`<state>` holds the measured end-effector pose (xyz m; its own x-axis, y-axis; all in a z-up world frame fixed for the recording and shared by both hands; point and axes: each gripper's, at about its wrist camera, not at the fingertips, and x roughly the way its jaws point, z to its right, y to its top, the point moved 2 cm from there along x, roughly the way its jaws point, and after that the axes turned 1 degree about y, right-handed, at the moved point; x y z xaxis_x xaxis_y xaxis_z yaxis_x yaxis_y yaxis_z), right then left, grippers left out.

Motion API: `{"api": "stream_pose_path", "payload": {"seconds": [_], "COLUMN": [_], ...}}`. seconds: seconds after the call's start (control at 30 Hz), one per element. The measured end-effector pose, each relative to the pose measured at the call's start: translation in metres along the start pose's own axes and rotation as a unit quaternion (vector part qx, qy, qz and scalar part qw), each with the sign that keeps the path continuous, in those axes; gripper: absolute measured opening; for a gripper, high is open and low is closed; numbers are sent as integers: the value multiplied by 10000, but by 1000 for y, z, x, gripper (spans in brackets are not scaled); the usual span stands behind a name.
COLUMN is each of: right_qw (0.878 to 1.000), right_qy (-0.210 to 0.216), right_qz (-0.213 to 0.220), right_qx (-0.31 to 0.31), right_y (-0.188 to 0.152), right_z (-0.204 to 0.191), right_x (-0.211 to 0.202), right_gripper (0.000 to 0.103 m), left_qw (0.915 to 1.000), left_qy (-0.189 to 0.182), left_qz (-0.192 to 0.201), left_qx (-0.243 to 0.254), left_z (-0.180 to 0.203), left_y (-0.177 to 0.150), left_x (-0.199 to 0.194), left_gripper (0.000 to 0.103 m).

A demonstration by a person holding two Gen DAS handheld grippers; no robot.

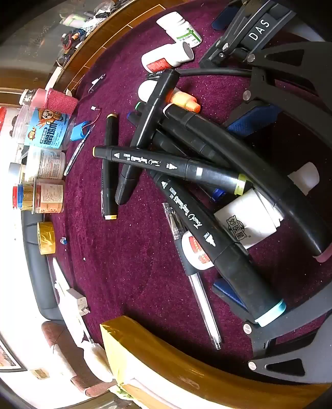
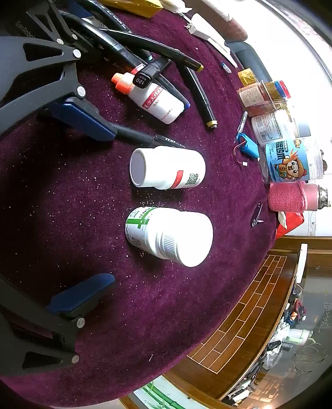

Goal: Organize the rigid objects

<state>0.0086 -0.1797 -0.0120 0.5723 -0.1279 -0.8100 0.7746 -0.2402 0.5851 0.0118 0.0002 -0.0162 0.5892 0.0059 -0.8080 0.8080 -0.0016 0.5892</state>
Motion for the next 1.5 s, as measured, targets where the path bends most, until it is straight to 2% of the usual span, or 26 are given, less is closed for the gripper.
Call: {"api": "stream_pose_path", "payload": {"seconds": [1.3, 1.43, 1.5], "right_qw": [10000, 9999, 9993], "right_qy": [-2, 40, 245], "right_qz": [-3, -13, -99], "right_qx": [-1, -104, -275], "right_y": [0, 0, 0], "right_z": [0, -1, -1], "right_x": [0, -2, -3], "right_gripper": [102, 101, 102], "left_qw": [10000, 9991, 9980], "left_qy": [33, -198, -305], "left_qz": [-3, -233, -318], "left_qx": [27, 307, 463], "left_z": [0, -3, -6], "left_y": [0, -2, -7], "left_x": [0, -3, -6], "left_gripper": [103, 103, 103]}}
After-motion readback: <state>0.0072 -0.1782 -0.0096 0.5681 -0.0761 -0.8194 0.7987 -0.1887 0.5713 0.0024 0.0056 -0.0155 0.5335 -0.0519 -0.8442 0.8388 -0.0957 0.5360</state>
